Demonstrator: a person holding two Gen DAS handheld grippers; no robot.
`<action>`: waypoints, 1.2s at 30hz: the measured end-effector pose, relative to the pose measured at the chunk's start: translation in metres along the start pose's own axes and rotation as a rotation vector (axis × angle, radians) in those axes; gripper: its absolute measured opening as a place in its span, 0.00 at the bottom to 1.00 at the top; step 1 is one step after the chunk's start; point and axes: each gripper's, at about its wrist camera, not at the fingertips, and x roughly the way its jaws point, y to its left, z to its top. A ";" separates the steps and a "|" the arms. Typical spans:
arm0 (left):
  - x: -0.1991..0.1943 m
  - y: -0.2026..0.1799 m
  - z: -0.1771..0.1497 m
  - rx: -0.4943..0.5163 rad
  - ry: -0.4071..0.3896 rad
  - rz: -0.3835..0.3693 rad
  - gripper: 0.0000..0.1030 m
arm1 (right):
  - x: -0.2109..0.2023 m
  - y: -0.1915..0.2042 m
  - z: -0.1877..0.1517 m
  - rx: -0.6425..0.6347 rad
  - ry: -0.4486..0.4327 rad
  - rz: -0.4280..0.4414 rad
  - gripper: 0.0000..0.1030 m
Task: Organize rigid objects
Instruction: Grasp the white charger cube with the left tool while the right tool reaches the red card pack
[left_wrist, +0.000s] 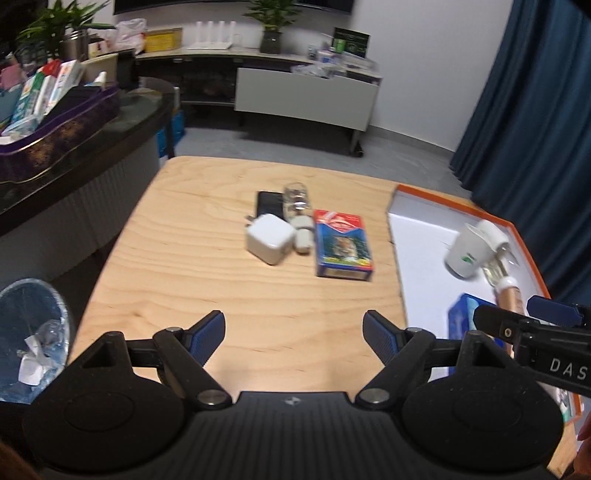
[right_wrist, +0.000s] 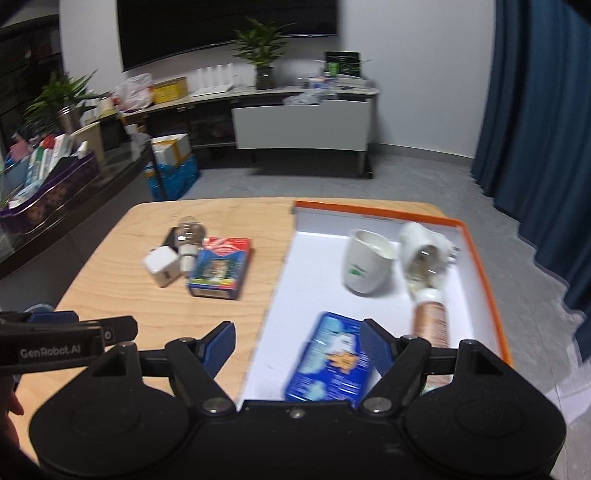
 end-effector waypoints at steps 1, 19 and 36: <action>0.000 0.003 0.001 -0.005 0.001 0.003 0.81 | 0.002 0.003 0.001 -0.003 0.000 0.005 0.86; 0.043 0.038 0.012 0.011 0.001 0.013 0.86 | 0.028 0.035 0.008 -0.065 0.021 0.049 0.86; 0.129 0.046 0.047 0.261 -0.070 -0.100 0.93 | 0.062 0.024 0.025 -0.034 0.004 0.063 0.86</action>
